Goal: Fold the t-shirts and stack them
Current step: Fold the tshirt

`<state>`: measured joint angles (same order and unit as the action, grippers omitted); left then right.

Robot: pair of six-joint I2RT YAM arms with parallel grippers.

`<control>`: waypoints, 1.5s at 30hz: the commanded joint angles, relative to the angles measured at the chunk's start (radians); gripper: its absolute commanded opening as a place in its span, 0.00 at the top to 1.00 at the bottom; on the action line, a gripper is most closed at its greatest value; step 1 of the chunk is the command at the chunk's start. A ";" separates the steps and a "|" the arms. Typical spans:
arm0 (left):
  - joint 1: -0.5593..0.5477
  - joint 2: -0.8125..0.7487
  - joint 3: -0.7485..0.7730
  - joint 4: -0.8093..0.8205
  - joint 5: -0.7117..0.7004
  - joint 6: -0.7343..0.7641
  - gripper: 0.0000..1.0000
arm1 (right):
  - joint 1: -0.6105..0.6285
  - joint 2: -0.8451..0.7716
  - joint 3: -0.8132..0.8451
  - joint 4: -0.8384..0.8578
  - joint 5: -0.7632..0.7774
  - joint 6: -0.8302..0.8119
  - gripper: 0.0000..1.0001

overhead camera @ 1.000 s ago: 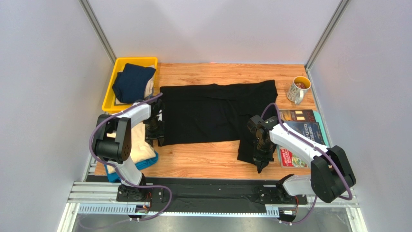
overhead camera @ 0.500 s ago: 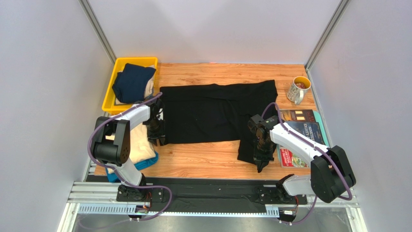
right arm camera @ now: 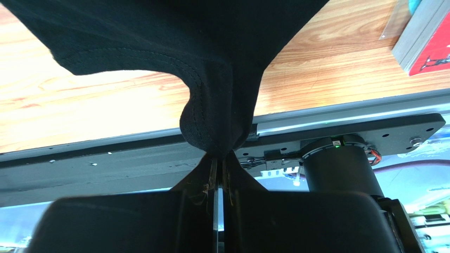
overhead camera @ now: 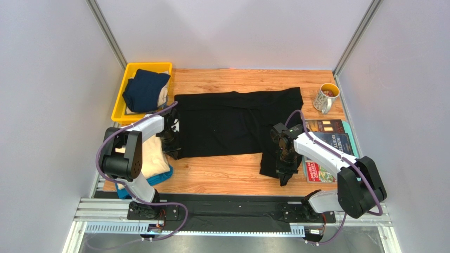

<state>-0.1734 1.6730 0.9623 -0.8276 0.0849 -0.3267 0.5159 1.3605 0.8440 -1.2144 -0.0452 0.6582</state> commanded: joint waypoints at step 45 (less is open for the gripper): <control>0.097 -0.242 0.307 -0.117 -0.120 0.046 1.00 | -0.338 0.211 0.790 -0.123 0.157 -0.243 1.00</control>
<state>-0.0780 1.5108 1.3235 -0.9031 -0.0551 -0.3073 0.1799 1.7061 1.7008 -1.3075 0.1932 0.4026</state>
